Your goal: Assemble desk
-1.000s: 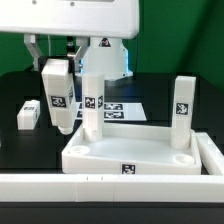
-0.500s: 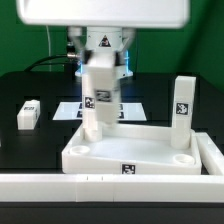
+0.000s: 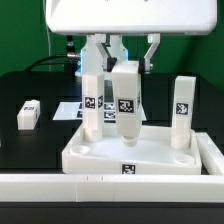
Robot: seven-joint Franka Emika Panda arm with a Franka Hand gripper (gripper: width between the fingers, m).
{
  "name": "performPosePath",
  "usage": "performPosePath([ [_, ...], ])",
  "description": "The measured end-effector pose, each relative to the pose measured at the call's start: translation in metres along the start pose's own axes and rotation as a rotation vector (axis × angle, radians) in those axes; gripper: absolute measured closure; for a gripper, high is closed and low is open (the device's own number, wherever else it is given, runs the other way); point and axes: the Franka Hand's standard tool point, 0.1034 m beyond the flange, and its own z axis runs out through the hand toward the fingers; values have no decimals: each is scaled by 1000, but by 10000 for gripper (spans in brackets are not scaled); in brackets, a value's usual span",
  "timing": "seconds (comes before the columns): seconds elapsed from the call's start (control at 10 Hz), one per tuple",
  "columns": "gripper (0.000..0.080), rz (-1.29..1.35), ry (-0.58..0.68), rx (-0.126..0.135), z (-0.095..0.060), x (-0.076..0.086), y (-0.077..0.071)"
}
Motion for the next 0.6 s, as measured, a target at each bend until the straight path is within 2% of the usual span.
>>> performPosePath([
  [0.1, 509, 35, 75, 20, 1, -10, -14],
  [0.2, 509, 18, 76, 31, 2, -23, -32],
  [0.3, 509, 10, 55, 32, 0, -24, -42],
  [0.4, 509, 1, 54, 35, -1, -23, -49],
  [0.6, 509, -2, 53, 29, 2, -22, -45],
])
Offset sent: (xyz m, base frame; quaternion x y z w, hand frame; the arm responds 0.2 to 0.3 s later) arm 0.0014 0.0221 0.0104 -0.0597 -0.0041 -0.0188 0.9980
